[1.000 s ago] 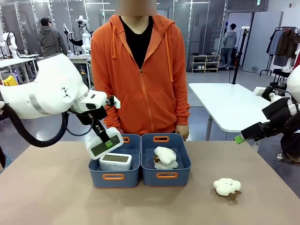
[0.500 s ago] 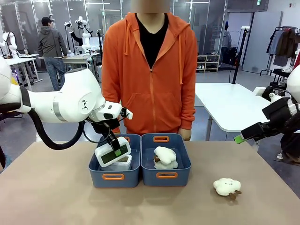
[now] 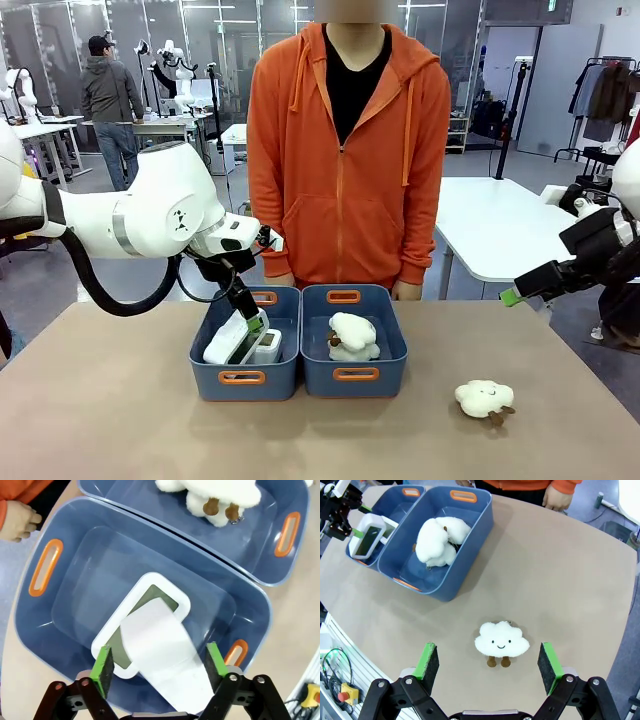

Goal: Sort the digital clocks into the basket.
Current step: Pick up the Digital clock from the table and place it into the empty Plastic storage basket.

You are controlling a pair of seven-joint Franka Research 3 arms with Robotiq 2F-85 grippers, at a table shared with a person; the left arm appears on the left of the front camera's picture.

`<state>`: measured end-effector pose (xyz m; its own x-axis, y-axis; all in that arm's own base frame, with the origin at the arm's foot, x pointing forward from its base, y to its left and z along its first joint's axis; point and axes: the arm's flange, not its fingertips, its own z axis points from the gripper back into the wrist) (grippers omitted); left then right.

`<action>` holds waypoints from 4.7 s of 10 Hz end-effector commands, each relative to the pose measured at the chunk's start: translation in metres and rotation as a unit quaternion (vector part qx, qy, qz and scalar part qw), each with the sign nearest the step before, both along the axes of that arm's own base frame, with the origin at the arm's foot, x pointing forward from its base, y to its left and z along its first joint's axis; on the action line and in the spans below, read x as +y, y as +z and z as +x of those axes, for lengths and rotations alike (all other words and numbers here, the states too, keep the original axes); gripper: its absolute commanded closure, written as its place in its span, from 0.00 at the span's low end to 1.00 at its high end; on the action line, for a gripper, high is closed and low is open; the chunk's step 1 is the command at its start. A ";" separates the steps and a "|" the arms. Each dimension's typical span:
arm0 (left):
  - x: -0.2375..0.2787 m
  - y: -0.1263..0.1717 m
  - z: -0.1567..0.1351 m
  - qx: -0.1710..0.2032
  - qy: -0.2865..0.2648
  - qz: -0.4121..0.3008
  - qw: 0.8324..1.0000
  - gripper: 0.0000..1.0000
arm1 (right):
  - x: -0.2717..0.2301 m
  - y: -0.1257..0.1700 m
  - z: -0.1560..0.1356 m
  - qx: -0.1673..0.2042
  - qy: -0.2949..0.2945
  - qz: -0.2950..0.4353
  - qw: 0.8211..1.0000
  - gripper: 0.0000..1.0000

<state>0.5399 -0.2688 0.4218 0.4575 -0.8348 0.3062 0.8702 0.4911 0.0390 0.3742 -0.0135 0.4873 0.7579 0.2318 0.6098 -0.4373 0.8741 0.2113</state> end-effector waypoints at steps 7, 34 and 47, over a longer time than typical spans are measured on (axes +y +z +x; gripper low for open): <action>0.001 0.002 -0.001 -0.002 -0.001 0.001 1.000 0.00 | -0.001 0.000 0.000 -0.001 0.007 -0.005 1.000 0.00; 0.299 0.120 -0.180 -0.119 0.086 -0.305 0.941 0.00 | -0.001 0.000 0.000 -0.001 0.007 -0.005 1.000 0.00; 0.299 0.120 -0.180 -0.119 0.086 -0.305 0.941 0.00 | -0.001 0.000 0.000 -0.001 0.007 -0.005 1.000 0.00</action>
<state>0.3618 0.0299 0.5379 0.4158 -0.3930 0.8202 0.7796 0.6185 -0.0988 0.3743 -0.0136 0.4872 0.7580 0.2317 0.6097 -0.4373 0.8741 0.2115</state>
